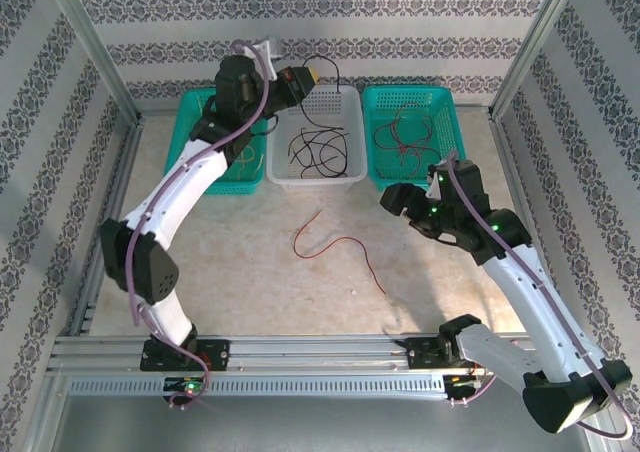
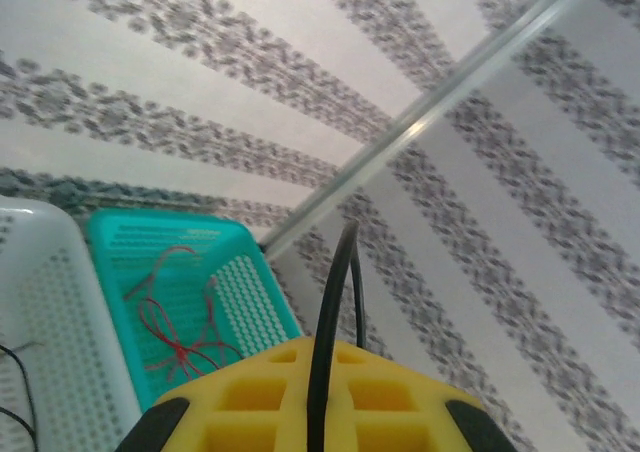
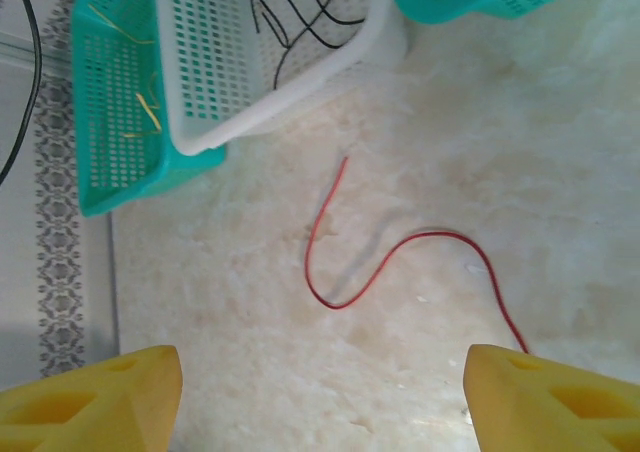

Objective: Untangle the cables

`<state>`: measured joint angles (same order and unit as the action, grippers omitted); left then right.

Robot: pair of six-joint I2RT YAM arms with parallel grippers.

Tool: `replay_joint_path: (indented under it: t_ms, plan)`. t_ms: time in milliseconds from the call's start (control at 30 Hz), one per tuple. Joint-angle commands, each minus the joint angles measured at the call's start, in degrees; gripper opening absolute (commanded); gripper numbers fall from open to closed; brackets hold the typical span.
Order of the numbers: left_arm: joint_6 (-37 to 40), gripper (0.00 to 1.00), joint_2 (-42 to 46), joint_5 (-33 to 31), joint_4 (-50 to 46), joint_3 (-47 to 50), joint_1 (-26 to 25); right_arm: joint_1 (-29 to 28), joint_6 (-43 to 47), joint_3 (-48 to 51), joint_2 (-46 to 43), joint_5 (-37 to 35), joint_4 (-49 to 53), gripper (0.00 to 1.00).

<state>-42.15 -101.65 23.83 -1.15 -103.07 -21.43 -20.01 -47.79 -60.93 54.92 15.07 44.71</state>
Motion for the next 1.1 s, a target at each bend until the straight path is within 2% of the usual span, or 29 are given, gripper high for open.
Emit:
replay_joint_path:
  t_ms: [0,200,233,300,333,400,433,467,500,633,767,933,1067]
  plan:
    - [0.1,0.0,-5.6,-3.5,-7.5,-8.3,2.1,0.0,2.2,0.9,-0.7,-2.3,3.4,0.75]
    - [-0.4,0.0,-17.8,-5.7,-17.3,-23.9,3.2,-0.1,4.9,-0.2,-0.3,-4.4,5.3,0.75]
    - [0.1,0.05,-20.0,-6.1,-19.5,-26.8,3.4,0.0,5.3,-0.7,-0.2,-4.8,5.7,0.75]
    - [1.1,0.34,-23.8,-6.0,-22.6,-31.5,3.5,0.0,6.4,-1.5,0.3,-5.7,6.3,0.75]
    - [1.6,0.45,-25.4,-5.9,-24.1,-33.3,3.5,0.0,6.9,-1.9,0.5,-6.2,6.6,0.75]
    - [1.9,0.58,-27.9,-5.8,-26.7,-35.2,3.6,0.0,7.7,-2.8,0.9,-7.0,7.4,0.75]
    - [2.4,0.67,-28.6,-5.9,-27.3,-35.4,3.6,0.0,8.3,-3.5,1.2,-7.2,7.8,0.75]
    - [3.1,0.94,-28.9,-6.1,-28.1,-35.4,3.5,0.0,8.8,-3.9,1.3,-7.3,8.1,0.75]
    - [4.1,1.0,-29.1,-6.9,-29.3,-35.5,3.3,-0.1,9.3,-4.2,1.6,-7.5,8.5,0.75]
    - [9.9,1.0,-29.8,-12.0,-41.3,-40.3,2.0,-0.1,11.1,-4.3,2.6,-7.9,10.5,0.75]
    - [15.6,1.0,-24.6,-15.9,-45.8,-36.0,-0.2,-0.5,11.6,-1.7,3.2,-8.3,11.7,0.75]
    - [19.4,1.0,-11.3,-17.4,-40.7,-18.9,-3.9,-2.7,11.9,3.2,5.7,-8.7,11.5,0.74]
    - [18.4,0.95,1.1,-13.7,-30.8,-1.4,-5.3,-6.9,12.5,7.5,10.0,-9.5,9.9,0.64]
